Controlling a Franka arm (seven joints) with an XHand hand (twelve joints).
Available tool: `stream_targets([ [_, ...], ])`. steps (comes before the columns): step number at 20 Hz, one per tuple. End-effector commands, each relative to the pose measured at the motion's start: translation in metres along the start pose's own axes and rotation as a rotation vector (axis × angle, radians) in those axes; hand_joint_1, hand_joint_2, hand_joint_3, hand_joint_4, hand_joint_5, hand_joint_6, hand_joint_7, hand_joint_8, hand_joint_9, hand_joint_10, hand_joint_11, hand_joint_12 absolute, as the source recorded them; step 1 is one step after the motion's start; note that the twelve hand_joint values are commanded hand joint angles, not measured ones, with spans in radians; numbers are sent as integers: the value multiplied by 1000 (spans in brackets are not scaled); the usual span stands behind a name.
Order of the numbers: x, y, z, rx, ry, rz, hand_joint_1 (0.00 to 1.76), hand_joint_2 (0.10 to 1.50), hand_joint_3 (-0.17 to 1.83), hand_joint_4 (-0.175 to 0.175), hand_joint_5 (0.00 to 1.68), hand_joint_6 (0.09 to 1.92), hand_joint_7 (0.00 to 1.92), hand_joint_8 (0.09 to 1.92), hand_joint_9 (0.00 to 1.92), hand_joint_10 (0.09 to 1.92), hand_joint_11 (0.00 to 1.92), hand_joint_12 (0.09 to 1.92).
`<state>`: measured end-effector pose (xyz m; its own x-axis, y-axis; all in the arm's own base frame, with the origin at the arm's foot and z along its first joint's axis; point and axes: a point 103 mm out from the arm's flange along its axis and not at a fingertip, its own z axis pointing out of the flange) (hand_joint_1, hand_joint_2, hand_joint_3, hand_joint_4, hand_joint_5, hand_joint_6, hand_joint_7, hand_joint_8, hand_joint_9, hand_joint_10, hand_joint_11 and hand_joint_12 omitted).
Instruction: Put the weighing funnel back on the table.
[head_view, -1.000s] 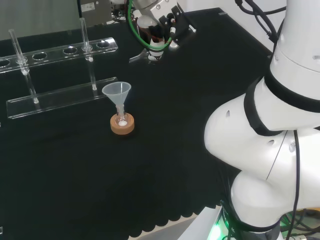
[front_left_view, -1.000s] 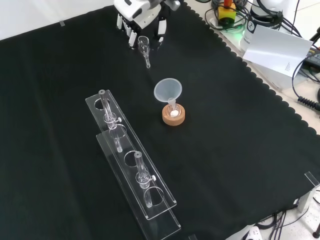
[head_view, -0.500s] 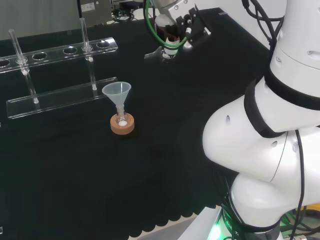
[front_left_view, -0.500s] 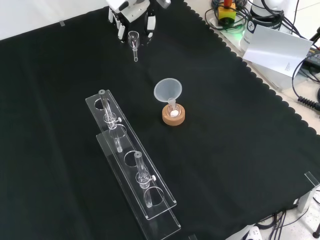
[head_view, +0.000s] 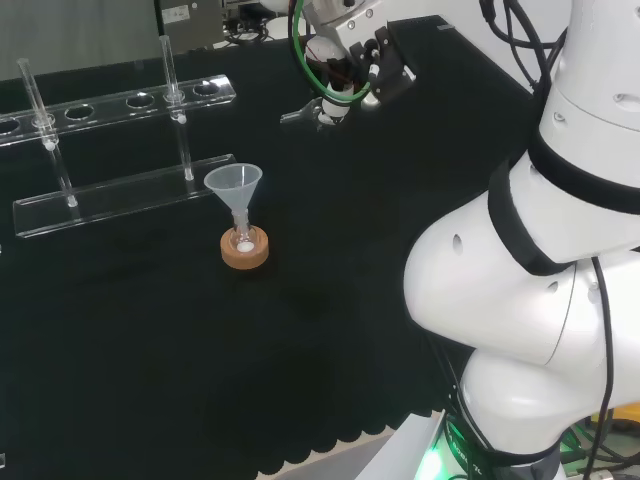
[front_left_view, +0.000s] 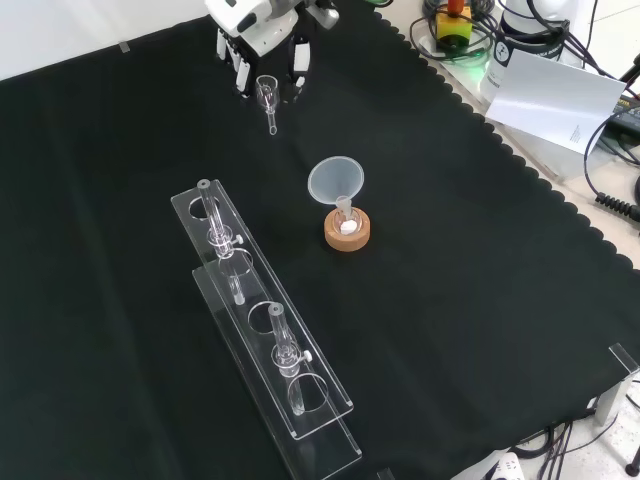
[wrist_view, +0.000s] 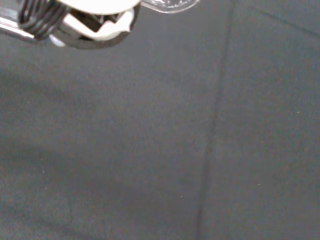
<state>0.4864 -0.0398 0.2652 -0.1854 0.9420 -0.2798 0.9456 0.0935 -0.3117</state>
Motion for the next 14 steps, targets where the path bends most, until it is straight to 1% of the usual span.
stream_targets([
  [1,8,11,17,7,28,-24,1119,688,606,175,1268,660,1379,246,1490,87,1111,842],
  [5,12,17,22,8,54,-43,1120,688,606,175,1268,661,1379,246,1490,87,1112,842],
  [14,19,33,46,35,72,-61,1119,689,606,175,1267,662,1377,246,1490,87,1113,840],
])
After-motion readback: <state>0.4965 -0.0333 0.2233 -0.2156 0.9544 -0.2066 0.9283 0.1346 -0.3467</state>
